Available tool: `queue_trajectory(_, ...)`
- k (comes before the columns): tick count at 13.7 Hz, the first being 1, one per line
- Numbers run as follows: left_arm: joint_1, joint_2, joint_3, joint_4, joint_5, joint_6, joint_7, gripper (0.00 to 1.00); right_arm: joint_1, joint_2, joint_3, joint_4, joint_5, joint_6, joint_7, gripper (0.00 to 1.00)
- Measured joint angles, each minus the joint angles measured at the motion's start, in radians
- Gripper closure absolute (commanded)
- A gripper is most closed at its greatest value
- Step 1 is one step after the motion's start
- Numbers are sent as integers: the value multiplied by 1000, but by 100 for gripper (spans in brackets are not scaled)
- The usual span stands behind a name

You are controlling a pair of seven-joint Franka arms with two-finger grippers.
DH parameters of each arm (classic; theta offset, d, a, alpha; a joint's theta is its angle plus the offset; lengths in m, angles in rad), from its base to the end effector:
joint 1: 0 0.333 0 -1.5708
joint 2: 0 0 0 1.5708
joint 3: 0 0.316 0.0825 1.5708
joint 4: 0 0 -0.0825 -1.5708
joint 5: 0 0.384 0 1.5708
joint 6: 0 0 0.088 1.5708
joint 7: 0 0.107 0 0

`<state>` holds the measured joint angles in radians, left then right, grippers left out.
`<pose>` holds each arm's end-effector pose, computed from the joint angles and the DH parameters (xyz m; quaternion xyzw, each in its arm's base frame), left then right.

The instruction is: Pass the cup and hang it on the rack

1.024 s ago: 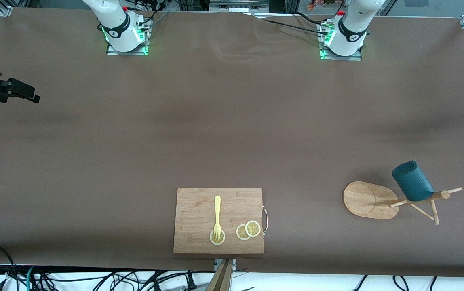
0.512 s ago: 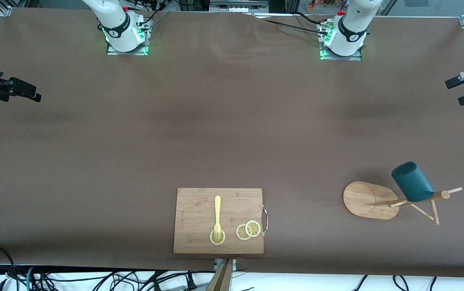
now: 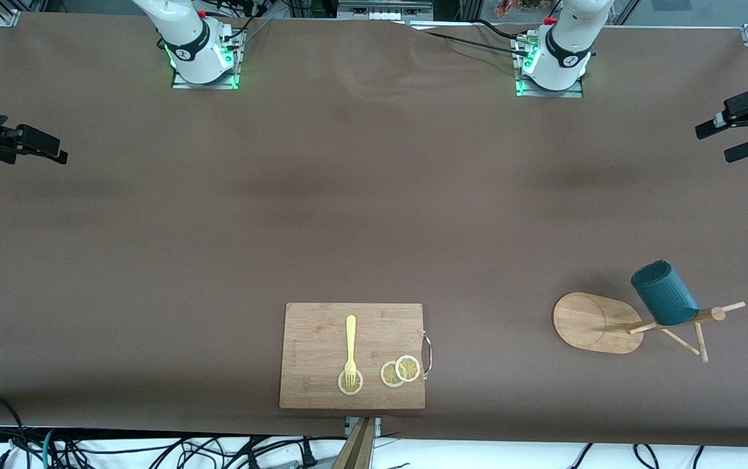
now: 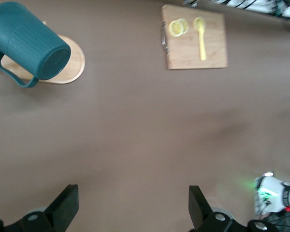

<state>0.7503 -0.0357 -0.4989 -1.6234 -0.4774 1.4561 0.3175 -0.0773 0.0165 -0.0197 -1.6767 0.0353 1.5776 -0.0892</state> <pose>0.5290 0.0757 0.6199 0.9705 -0.0424 0.0006 0.2373 0.5517 -0.0498 0.5662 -0.9982 0.0050 0.0559 0.0227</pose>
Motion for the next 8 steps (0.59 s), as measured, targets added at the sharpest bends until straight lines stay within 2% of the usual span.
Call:
queue_trajectory(2, -163, -22, 100, 5, 95, -3, -95, 0, 1, -1, 5, 1, 0, 0, 0, 0)
queue_trajectory(5, -321, -40, 180, 5, 268, -6, -206, 0, 1, -1, 6, 5, 0, 1, 0, 0)
queue_trajectory(8, -501, -44, 320, -8, 394, -14, -309, 0, 1, -1, 5, 12, 0, 1, 0, 0)
